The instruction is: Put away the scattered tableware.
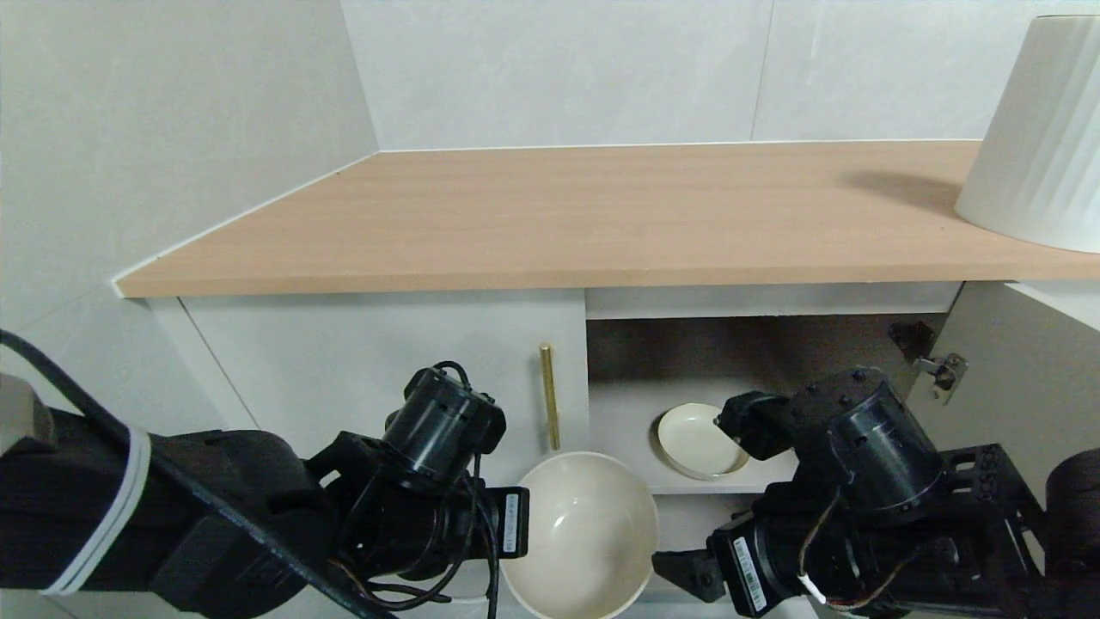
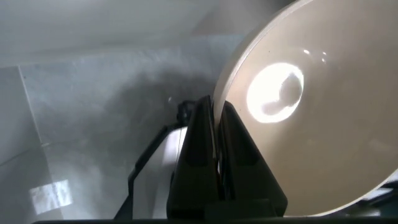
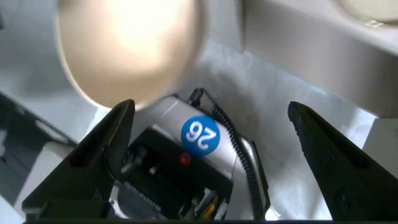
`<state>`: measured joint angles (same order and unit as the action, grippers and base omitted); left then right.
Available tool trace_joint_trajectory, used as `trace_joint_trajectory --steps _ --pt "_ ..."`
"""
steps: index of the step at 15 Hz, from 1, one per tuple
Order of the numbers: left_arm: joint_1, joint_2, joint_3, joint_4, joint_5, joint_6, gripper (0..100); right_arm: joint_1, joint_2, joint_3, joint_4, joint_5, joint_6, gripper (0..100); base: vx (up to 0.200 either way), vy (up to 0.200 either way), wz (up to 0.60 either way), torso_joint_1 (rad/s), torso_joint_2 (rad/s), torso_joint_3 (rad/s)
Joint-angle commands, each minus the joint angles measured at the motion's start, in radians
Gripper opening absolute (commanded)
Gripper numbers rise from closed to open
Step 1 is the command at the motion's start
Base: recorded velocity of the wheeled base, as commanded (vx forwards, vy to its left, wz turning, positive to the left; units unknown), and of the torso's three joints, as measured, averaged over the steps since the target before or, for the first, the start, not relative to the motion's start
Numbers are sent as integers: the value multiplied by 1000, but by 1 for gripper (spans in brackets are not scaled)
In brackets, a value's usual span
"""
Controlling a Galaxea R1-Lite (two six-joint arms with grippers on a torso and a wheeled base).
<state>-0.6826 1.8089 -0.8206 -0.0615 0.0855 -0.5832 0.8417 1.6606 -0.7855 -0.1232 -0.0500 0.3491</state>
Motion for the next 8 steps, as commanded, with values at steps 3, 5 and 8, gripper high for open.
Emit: trace_joint_trajectory --steps 3,5,8 --pt "-43 9 6 5 3 -1 0 16 94 -4 -12 -34 2 100 0 0 0 0 0 0" --pt "-54 6 12 5 3 -1 0 16 153 -6 -55 -110 5 100 0 0 0 0 0 0" --pt "-57 9 15 5 3 0 0 13 179 -1 -121 -157 8 100 0 0 0 0 0 0"
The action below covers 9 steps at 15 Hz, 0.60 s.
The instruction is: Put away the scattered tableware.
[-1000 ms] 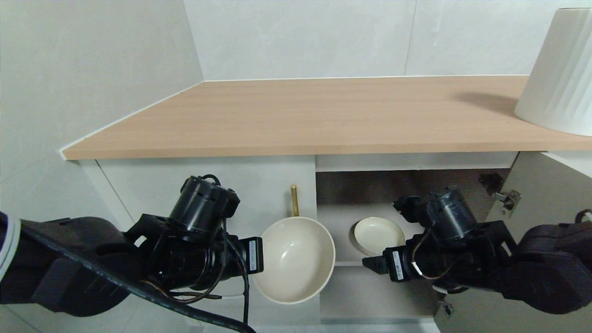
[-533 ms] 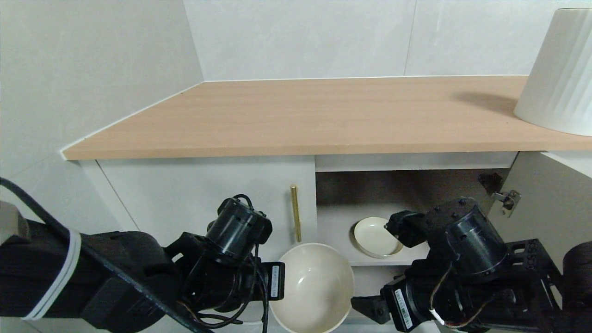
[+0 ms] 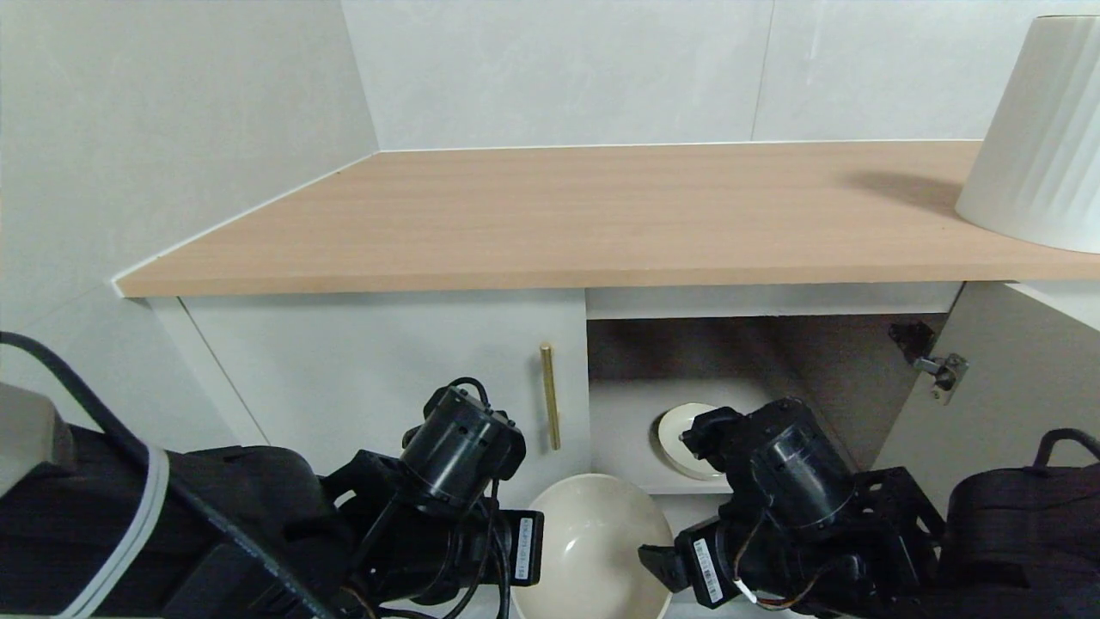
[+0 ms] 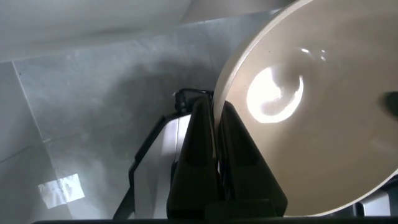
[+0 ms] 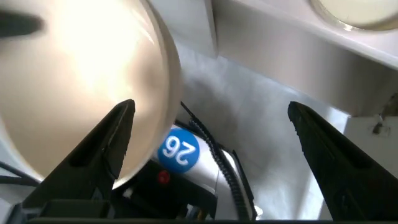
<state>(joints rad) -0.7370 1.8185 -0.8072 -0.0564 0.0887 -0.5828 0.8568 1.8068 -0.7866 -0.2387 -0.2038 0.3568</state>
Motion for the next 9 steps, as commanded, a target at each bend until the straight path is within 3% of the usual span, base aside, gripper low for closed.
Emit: trace_joint_trajectory --steps 1,7,8,9 --pt "-7 2 3 0 0 0 0 -4 32 -2 -5 -3 2 100 0 0 0 0 0 0" --pt "-10 5 3 6 0 0 0 -10 37 -3 -5 -8 2 100 0 0 0 0 0 0" --pt "-12 5 3 6 0 0 0 -10 40 -3 -7 -8 2 0 0 0 0 0 0 0" --pt "-12 7 3 6 0 0 0 -10 40 -3 -7 -8 2 0 0 0 0 0 0 0"
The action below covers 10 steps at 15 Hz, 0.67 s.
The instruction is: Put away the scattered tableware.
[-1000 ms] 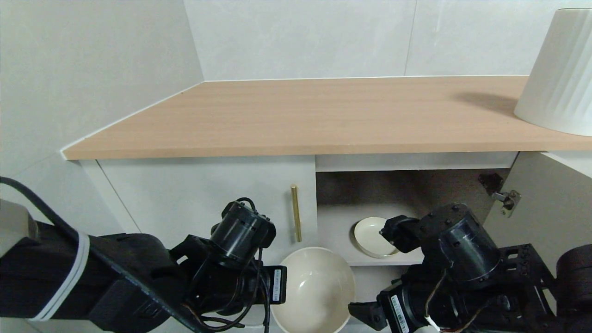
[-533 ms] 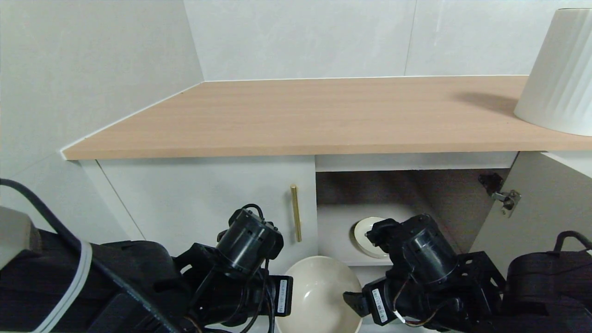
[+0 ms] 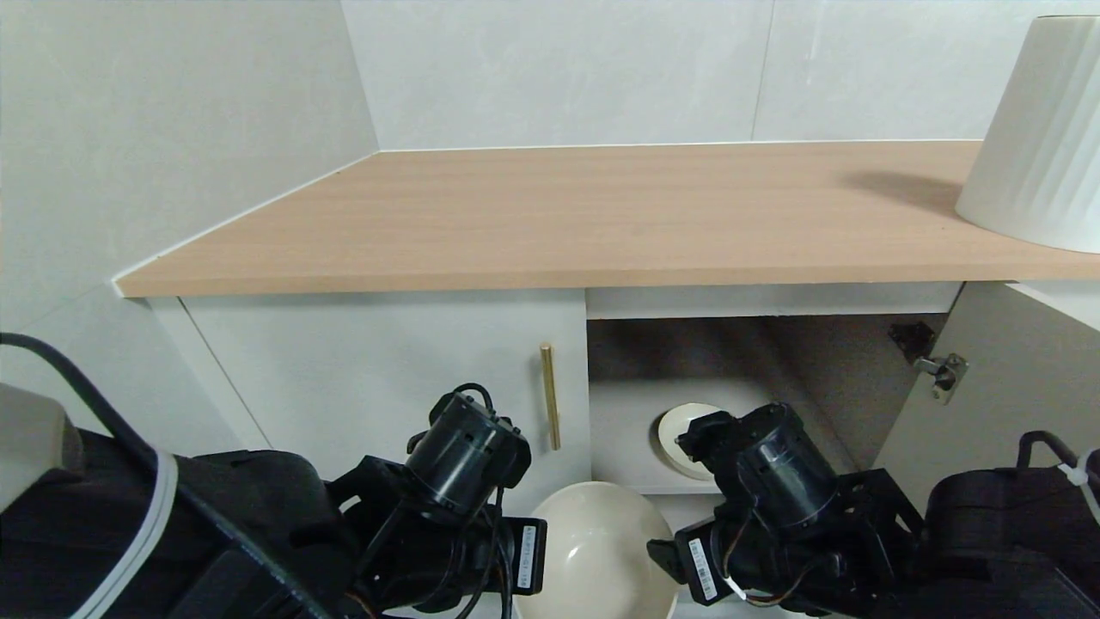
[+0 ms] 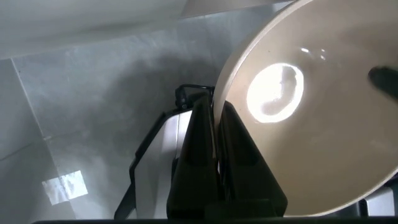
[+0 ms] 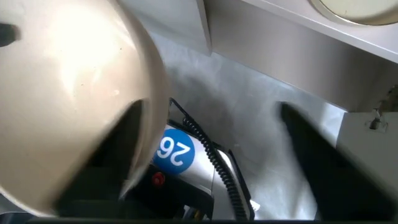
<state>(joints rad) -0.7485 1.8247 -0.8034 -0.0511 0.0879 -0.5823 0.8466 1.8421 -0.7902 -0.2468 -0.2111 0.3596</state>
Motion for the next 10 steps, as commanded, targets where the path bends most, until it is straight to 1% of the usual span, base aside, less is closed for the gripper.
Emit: trace_joint_trajectory --steps 1,10 --pt "0 1 0 0 1 -1 0 0 5 -1 1 -1 -1 0 0 0 0 0 0 0" --pt "0 -2 0 0 1 -1 0 0 6 0 3 -1 -1 0 0 0 0 0 0 0"
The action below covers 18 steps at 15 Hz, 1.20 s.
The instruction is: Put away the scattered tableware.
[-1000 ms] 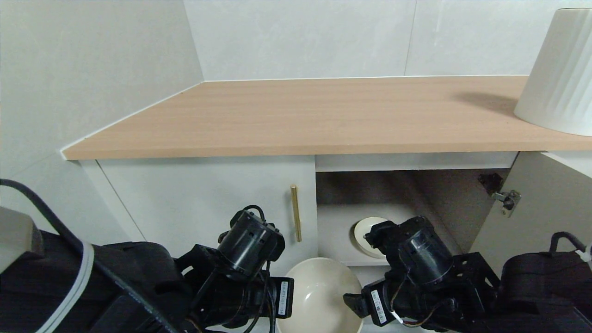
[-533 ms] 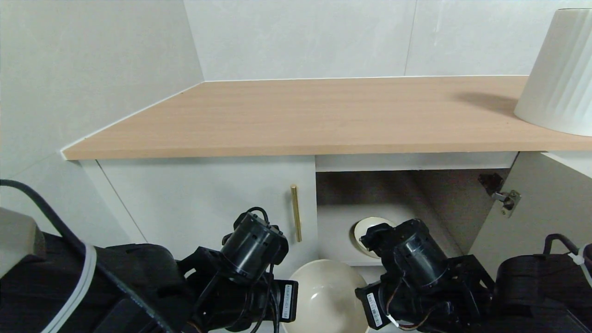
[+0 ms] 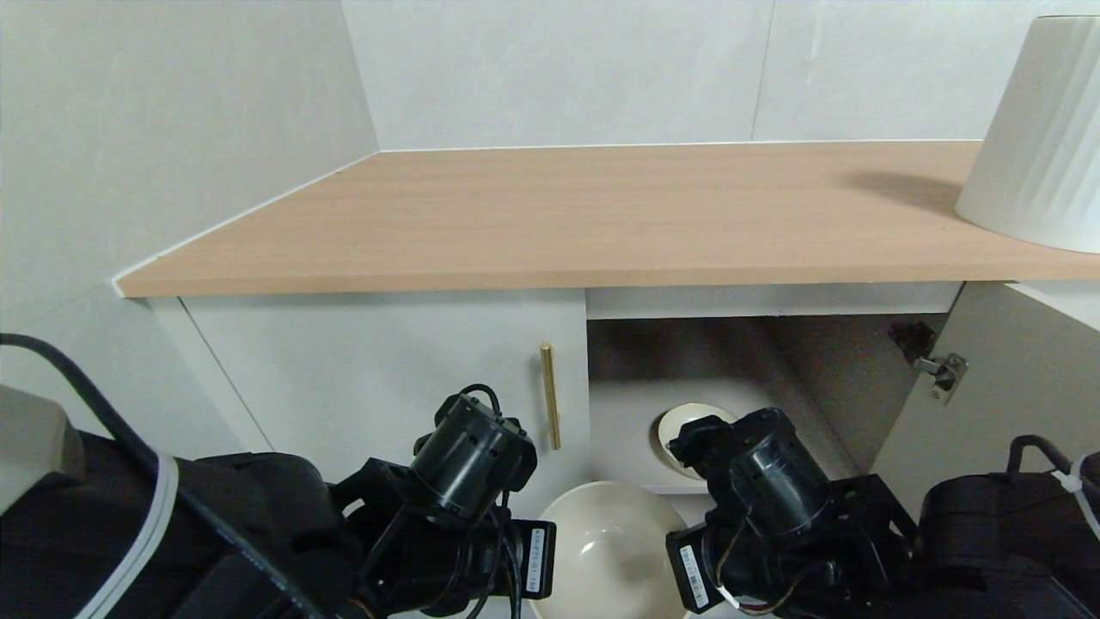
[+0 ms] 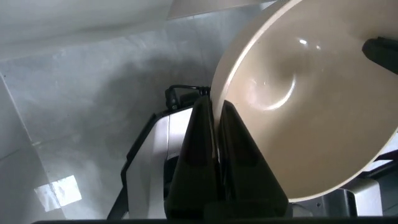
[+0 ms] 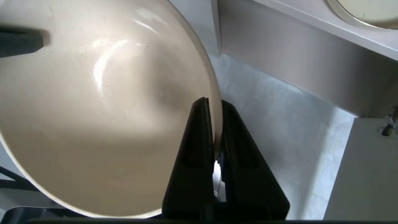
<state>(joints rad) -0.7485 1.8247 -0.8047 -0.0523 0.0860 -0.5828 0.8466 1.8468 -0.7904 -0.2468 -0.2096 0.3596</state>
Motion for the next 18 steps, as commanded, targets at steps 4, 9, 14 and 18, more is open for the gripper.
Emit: trace_joint_trajectory --steps 4,9,14,18 --pt "-2 -1 1 3 3 0 100 0 9 0 1 -11 -1 0 0 0 0 0 0 0" --pt "-2 -1 -1 2 5 0 100 -1 22 0 1 -24 -1 0 0 0 0 0 0 0" --pt "-2 -2 -1 2 6 0 100 -31 31 -3 3 -27 -8 0 0 0 0 0 0 0" --pt "-2 -13 1 3 8 0 100 -176 109 -58 1 -28 7 0 0 0 0 0 0 0"
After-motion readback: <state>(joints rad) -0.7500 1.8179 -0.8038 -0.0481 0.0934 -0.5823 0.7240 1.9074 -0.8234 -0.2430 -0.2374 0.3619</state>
